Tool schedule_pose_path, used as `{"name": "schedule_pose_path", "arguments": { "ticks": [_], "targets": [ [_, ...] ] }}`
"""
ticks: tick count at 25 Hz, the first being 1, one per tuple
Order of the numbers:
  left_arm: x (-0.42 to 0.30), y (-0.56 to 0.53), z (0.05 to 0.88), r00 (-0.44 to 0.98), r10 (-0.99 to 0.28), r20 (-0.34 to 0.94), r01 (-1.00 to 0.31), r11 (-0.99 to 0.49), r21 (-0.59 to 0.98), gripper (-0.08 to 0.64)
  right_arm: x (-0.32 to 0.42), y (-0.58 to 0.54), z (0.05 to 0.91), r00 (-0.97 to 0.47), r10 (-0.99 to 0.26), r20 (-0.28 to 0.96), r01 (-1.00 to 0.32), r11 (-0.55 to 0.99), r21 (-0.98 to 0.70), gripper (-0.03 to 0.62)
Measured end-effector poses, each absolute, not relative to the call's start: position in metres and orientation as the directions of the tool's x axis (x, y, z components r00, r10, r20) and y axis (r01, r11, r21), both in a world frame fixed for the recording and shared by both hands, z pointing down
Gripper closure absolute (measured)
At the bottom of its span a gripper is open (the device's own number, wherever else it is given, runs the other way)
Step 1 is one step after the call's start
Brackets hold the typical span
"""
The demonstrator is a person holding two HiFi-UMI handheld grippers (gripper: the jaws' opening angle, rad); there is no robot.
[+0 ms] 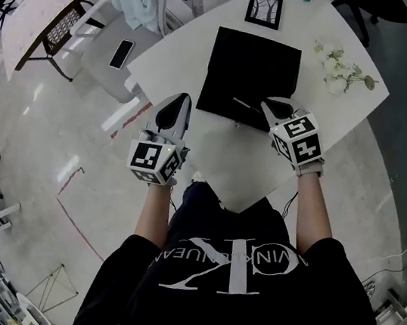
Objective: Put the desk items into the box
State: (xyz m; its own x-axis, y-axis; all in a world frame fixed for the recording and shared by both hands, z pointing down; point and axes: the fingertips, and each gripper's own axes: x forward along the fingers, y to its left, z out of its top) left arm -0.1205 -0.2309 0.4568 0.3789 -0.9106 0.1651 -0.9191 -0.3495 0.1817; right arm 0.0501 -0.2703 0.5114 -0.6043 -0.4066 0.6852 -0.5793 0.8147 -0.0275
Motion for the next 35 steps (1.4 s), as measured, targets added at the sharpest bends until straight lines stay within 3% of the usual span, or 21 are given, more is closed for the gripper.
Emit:
{"name": "schedule_pose_path", "arguments": {
  "ticks": [15, 35],
  "targets": [
    [-0.112, -0.232, 0.436, 0.401, -0.905, 0.146, -0.912, -0.377, 0.162, 0.549, 0.086, -0.267, 0.468, -0.614, -0.576, 0.540, -0.707, 0.705, -0.052, 0.577],
    [-0.116, -0.243, 0.406, 0.411, -0.907, 0.096, -0.909, -0.399, 0.123, 0.549, 0.111, -0.269, 0.410, -0.580, -0.738, 0.345, -0.784, 0.621, 0.009, 0.578]
  ]
}}
